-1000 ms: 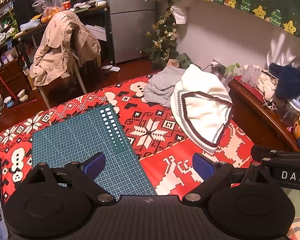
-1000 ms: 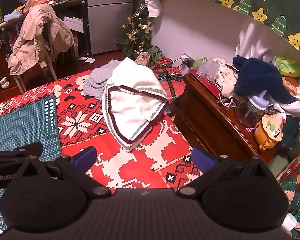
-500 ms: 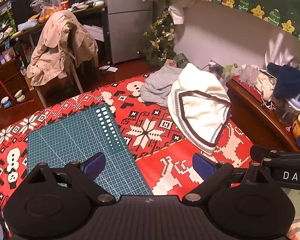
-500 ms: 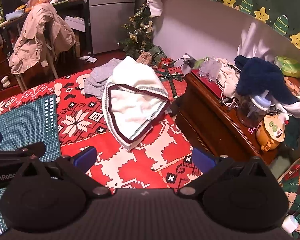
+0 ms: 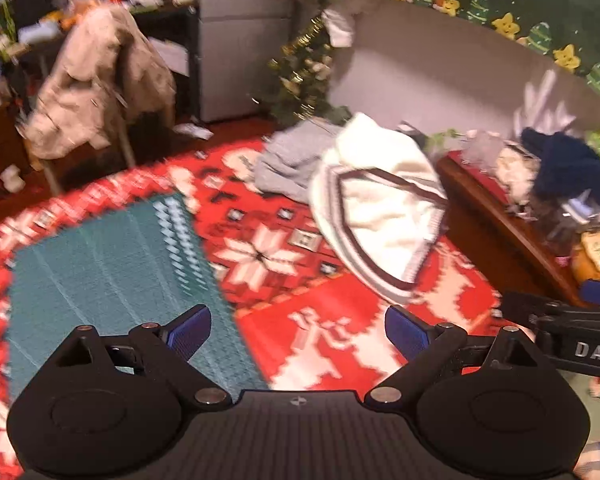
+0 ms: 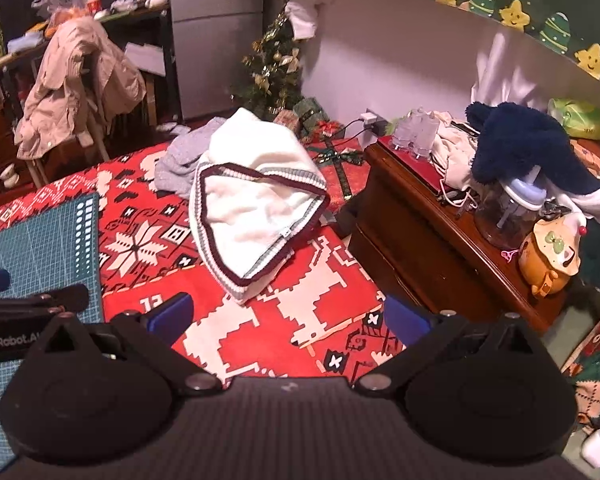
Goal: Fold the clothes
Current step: 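Reach both tools to the cream sweater and grasp its hem with the left gripper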
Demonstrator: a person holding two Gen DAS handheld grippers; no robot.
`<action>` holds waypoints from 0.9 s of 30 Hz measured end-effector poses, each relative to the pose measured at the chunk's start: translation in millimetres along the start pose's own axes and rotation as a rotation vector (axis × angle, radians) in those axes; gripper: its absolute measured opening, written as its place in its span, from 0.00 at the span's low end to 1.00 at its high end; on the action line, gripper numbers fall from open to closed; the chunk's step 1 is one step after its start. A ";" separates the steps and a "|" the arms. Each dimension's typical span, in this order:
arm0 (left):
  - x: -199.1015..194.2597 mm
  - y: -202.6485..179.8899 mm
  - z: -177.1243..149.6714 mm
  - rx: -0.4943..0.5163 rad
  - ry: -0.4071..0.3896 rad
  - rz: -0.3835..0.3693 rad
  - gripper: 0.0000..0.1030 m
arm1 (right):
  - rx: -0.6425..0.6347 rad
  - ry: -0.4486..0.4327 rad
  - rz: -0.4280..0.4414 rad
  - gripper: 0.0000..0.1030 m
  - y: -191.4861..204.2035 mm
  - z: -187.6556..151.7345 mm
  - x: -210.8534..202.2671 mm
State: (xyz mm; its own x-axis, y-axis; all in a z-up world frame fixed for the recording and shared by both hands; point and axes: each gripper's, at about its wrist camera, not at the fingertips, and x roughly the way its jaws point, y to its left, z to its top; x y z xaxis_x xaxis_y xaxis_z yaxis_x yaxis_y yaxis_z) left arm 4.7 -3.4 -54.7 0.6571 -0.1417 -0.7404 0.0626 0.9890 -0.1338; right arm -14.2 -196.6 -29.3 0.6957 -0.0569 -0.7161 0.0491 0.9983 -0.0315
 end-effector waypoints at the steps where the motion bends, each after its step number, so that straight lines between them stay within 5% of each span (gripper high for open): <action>1: 2.9 0.0 -1.3 -0.010 0.006 -0.015 0.92 | 0.006 -0.014 -0.003 0.99 -2.2 -2.9 1.8; 7: 25.8 -15.4 -11.4 0.045 -0.009 -0.014 0.92 | 0.010 -0.049 -0.012 0.99 -14.5 -16.1 15.2; 16: 73.3 -43.3 -19.6 0.094 -0.014 -0.168 0.91 | 0.139 -0.008 0.041 0.99 -58.0 -30.1 46.1; 20: 99.2 -63.0 -16.6 0.138 0.005 -0.142 0.89 | 0.122 -0.021 0.017 0.99 -67.2 -34.7 56.5; 24: 129.3 -76.2 -13.7 0.184 0.048 -0.090 0.53 | 0.160 -0.001 0.042 0.99 -75.1 -37.6 65.2; 27: 140.5 -79.4 -10.5 0.175 0.037 -0.093 0.50 | 0.186 0.012 0.048 0.99 -79.5 -39.6 69.4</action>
State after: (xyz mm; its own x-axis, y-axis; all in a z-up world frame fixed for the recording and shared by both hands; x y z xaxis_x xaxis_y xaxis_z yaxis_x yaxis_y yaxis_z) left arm 84.1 -102.3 -155.1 0.6143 -0.2313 -0.7544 0.2535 0.9632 -0.0889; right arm 1.8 -279.4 -104.1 0.6920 -0.0081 -0.7218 0.1483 0.9802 0.1312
